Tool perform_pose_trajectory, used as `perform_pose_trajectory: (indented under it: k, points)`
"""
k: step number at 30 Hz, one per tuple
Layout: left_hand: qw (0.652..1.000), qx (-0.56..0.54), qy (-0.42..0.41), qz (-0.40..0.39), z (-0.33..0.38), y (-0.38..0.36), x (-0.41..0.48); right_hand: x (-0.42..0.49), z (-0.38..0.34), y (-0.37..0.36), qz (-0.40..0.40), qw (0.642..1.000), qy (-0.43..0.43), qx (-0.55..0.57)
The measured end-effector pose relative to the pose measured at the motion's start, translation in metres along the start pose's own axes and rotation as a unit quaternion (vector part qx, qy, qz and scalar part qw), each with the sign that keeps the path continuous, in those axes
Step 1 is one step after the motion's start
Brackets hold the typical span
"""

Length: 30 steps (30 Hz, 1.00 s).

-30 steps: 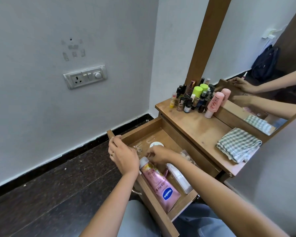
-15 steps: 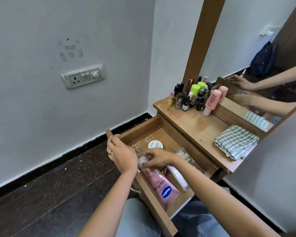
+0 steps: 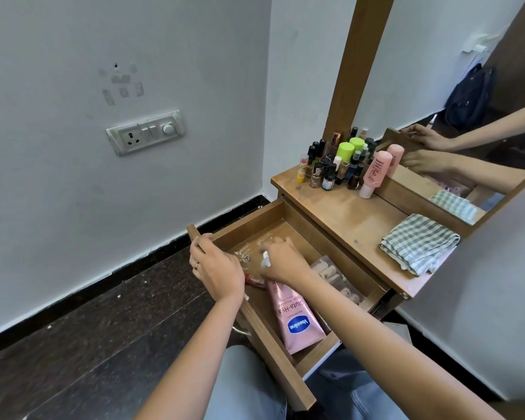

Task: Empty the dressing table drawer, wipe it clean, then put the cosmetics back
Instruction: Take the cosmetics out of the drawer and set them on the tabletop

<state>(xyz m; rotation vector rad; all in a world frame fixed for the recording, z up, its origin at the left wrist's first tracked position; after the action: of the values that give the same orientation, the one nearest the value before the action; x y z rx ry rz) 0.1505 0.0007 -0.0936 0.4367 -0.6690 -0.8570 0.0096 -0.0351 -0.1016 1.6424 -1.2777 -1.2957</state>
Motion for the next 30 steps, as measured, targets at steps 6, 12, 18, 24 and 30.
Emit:
perform_pose_trajectory:
  k: [6, 12, 18, 24, 30]
  points:
    - [1.000, -0.005, 0.002, 0.000, 0.000, 0.000, 0.000, -0.004, -0.034, -0.023, 0.047, 0.966, 0.089, -0.240]
    - [1.000, -0.011, -0.003, 0.007, 0.001, 0.001, 0.000, 0.002, -0.038, -0.037, 0.066, 0.973, 0.098, -0.198]
    - [1.000, -0.002, -0.008, 0.005, -0.001, 0.000, 0.000, -0.003, -0.029, -0.013, 0.071, 0.980, 0.089, 0.166]
    - [1.000, -0.007, -0.013, 0.007, 0.001, 0.000, 0.000, -0.007, 0.005, 0.084, 0.093, 0.918, 0.061, 0.380]
    - [1.000, -0.001, -0.007, -0.004, -0.002, -0.001, 0.001, 0.025, 0.035, 0.174, 0.135, 0.972, -0.001, 0.194]
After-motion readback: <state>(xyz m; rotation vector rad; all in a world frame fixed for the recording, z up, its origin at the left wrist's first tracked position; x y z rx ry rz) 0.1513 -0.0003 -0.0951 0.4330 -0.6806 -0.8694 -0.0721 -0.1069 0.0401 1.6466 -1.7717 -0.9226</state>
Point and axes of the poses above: each hand's wrist, its own x-axis towards the middle knuckle, its own y-axis out of the back of the hand, z = x × y, the point moved 6 cm from there along x, towards the middle knuckle, and after that the axes turned 11 degrees about -y, right-handed, at the moved point
